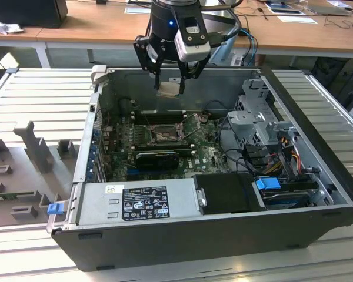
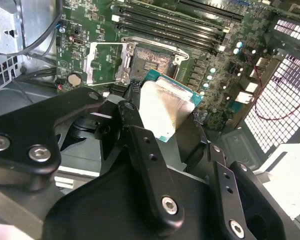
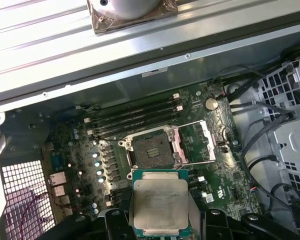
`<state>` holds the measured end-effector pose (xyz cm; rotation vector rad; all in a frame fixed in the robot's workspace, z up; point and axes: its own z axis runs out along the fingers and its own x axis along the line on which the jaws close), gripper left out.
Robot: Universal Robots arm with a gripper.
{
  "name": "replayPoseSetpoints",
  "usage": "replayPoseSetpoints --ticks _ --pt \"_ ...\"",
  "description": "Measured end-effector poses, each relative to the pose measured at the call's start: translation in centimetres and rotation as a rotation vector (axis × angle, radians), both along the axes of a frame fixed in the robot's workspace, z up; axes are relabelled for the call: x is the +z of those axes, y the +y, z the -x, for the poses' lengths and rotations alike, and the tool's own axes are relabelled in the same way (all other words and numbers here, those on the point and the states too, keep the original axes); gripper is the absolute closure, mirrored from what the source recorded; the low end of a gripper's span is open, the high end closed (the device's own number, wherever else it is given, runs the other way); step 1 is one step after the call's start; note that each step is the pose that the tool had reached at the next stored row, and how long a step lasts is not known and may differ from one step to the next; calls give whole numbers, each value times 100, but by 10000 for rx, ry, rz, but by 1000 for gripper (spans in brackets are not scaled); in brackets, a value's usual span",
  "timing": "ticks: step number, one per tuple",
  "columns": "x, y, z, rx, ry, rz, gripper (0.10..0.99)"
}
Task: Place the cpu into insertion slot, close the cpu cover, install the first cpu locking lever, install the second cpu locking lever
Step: 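Place the cpu into insertion slot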
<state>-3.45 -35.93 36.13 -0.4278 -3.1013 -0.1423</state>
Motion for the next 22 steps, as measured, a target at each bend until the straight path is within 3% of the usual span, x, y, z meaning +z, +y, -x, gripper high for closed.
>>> replayPoseSetpoints --ticks 22 --pt "0 0 0 -905 0 0 561"
